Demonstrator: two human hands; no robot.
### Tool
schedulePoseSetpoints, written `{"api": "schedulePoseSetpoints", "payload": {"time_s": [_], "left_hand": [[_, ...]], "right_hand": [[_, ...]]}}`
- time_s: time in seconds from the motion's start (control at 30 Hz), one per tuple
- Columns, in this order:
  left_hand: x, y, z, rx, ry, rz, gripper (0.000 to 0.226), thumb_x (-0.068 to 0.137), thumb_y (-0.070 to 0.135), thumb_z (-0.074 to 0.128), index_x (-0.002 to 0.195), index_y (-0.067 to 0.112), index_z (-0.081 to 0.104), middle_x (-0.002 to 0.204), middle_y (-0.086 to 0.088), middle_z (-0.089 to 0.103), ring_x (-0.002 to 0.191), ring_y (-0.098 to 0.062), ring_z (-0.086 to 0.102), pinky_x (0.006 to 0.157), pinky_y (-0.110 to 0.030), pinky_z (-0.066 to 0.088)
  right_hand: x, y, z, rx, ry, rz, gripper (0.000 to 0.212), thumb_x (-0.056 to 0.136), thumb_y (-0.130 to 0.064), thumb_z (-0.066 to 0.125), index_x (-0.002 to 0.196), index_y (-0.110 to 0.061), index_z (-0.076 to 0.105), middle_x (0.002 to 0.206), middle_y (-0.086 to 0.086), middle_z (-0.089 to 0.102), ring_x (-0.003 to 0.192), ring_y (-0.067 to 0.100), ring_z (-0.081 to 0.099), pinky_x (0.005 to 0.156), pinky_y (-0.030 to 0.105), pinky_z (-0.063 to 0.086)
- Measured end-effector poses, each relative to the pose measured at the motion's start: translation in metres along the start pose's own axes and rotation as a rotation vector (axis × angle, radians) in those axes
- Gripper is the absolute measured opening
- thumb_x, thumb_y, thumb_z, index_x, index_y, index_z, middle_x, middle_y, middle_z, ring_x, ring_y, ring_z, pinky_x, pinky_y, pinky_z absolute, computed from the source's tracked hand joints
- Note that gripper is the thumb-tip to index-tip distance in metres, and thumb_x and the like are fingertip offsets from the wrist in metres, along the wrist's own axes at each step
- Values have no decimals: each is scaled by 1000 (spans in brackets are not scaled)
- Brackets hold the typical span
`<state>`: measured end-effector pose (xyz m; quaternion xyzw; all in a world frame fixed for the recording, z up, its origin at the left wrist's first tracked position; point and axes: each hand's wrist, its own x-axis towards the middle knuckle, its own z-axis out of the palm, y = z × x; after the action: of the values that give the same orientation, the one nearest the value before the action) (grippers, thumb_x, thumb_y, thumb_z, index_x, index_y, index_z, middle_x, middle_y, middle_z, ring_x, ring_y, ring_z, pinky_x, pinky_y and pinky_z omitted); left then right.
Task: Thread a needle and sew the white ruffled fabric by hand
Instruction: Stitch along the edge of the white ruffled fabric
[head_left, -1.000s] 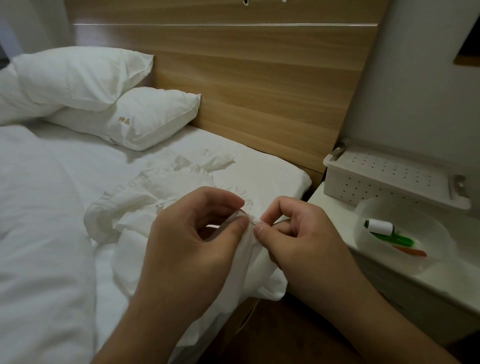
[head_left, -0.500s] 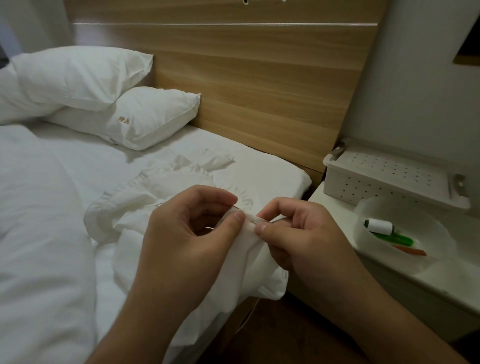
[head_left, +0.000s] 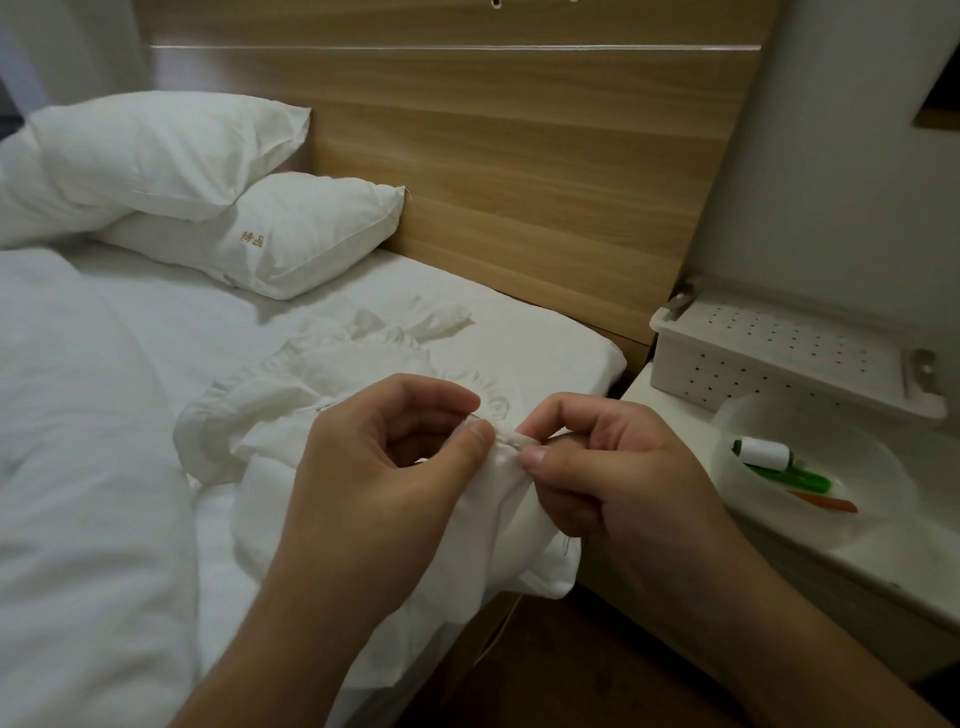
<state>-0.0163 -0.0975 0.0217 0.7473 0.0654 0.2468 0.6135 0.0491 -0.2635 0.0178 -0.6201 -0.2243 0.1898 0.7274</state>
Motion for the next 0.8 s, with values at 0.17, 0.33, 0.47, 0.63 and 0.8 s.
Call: {"api": "schedulePoseSetpoints", "payload": {"time_s": [0.17,0.33,0.47,0.63,0.8], "left_hand": [[0,1,0,6,-4,-9,15,86,12,84,95,22,81,85,5,81,85,-12,79,78,-29,63],[0,2,0,12,-8,-9,15,85,11,84,95,22,81,84,6,81,84,-10,78,79,-22,63],[0,1,-1,8,-8,-19,14,85,12,84,94,22,81,84,5,81,85,-11,78,76,-23,62],[0,2,-1,15,-13,-19,14,86,14,84,95,23,81,86,7,81,87,-10,78,77,-25,64],[0,3,-1,-3,-23,-18,13,86,14,84,95,23,81,86,6,81,87,-10,79,79,-22,63]], "right_hand": [[1,0,-2,15,-28,1,14,80,-9,63,83,5,64,52,3,37,46,10,29,48,27,22],[1,-1,-4,15,-53,-5,16,81,-9,63,86,6,65,52,4,38,46,11,30,48,27,23],[1,0,-5,39,-69,3,21,80,-7,63,93,10,64,52,4,37,45,11,29,48,26,24],[1,0,-5,13,-59,-1,20,82,-9,63,91,8,66,52,3,37,46,11,30,48,26,25],[1,3,-5,44,-58,-8,16,83,-9,63,86,7,61,53,4,37,46,10,30,47,25,25]]}}
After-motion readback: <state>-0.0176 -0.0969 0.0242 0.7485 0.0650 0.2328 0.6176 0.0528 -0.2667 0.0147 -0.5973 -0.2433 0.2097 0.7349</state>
